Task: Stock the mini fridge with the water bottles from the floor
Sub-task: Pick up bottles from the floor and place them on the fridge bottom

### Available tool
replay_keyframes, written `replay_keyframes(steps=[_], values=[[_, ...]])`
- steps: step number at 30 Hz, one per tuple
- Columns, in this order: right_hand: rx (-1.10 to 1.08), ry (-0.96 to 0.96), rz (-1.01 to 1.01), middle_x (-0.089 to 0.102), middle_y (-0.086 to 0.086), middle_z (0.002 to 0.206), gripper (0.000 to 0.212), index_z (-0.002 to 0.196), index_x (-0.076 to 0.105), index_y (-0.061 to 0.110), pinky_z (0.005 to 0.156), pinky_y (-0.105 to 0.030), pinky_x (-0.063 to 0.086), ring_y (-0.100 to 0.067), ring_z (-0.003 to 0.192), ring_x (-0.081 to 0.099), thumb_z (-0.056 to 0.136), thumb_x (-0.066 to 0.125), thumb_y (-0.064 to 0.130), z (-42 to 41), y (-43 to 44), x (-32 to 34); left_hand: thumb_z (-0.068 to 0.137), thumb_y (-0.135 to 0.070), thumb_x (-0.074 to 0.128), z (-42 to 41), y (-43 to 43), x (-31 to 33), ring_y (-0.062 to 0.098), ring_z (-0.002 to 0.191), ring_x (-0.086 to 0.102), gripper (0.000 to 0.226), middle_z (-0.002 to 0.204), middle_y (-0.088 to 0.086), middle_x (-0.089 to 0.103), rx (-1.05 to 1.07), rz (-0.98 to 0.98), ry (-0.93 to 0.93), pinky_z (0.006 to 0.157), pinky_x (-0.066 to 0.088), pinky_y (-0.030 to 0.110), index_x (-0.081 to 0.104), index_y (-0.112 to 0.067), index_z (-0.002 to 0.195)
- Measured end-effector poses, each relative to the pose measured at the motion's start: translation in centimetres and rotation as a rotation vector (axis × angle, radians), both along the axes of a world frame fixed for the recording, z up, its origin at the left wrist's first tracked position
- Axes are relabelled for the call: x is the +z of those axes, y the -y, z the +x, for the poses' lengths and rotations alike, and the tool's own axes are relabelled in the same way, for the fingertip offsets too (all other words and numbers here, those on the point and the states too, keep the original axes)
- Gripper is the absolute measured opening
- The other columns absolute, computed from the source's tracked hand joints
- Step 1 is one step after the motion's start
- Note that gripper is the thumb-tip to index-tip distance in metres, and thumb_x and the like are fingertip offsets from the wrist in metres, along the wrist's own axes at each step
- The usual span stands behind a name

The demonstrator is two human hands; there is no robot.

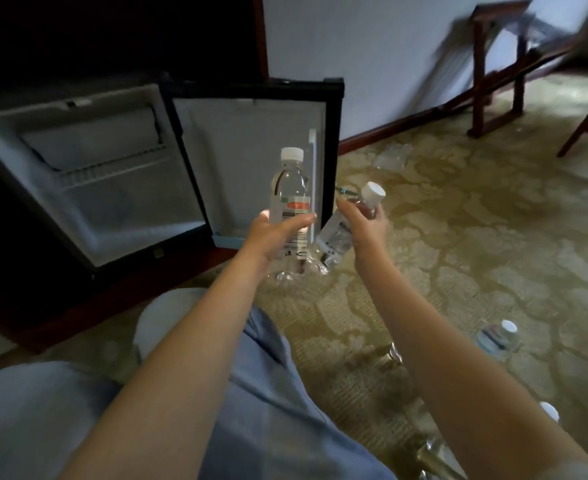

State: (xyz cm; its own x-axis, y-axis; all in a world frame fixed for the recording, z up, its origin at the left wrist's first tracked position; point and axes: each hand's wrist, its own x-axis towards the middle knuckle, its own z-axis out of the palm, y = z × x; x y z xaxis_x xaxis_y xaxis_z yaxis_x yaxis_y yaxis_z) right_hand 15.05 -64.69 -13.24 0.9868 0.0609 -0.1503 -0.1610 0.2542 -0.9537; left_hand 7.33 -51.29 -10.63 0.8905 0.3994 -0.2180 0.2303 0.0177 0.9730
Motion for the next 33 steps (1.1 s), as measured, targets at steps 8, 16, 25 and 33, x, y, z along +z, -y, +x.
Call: replay_keyframes(steps=[8, 16, 25, 33], values=[[0.105, 0.247, -0.084, 0.066, 0.004, 0.098, 0.023, 0.087, 0.059, 0.031, 0.094, -0.039, 0.049, -0.016, 0.097, 0.062, 0.073, 0.077, 0.027, -1.0, -7.5, 7.4, 0.073, -0.043, 0.074, -3.7, -7.0, 6.1, 0.021, 0.104, 0.064, 0.051, 0.111, 0.003, 0.068, 0.171, 0.02, 0.183, 0.09, 0.051, 0.04, 0.06, -0.019, 0.116], [0.312, 0.413, -0.267, 0.062, 0.009, 0.096, 0.027, 0.1, 0.057, 0.027, 0.068, -0.023, 0.045, -0.006, 0.086, 0.057, 0.078, 0.072, 0.034, -4.0, -17.5, 9.9, 0.078, -0.032, 0.074, -8.1, -15.1, 6.8, 0.018, 0.1, 0.066, 0.035, 0.104, 0.002, 0.07, 0.355, 0.05, 0.26, 0.09, 0.051, 0.036, 0.065, -0.017, 0.108], [0.389, 0.494, -0.488, 0.059, 0.008, 0.092, 0.032, 0.1, 0.055, 0.023, 0.075, -0.032, 0.048, -0.013, 0.085, 0.057, 0.079, 0.067, 0.044, -3.9, -30.1, 8.0, 0.073, -0.022, 0.079, -10.4, -26.5, 2.9, 0.012, 0.089, 0.066, 0.043, 0.1, 0.0, 0.07, 0.604, 0.066, 0.203, 0.078, 0.053, 0.029, 0.063, -0.012, 0.112], [0.496, 0.427, -0.543, 0.059, 0.007, 0.095, 0.046, 0.109, 0.053, 0.019, 0.08, -0.034, 0.048, -0.017, 0.091, 0.058, 0.078, 0.071, 0.047, 0.8, -41.0, 0.2, 0.073, -0.021, 0.079, -8.8, -35.9, -5.4, 0.018, 0.093, 0.059, 0.04, 0.1, 0.001, 0.062, 0.817, 0.073, 0.062, 0.078, 0.043, 0.03, 0.054, -0.018, 0.104]])
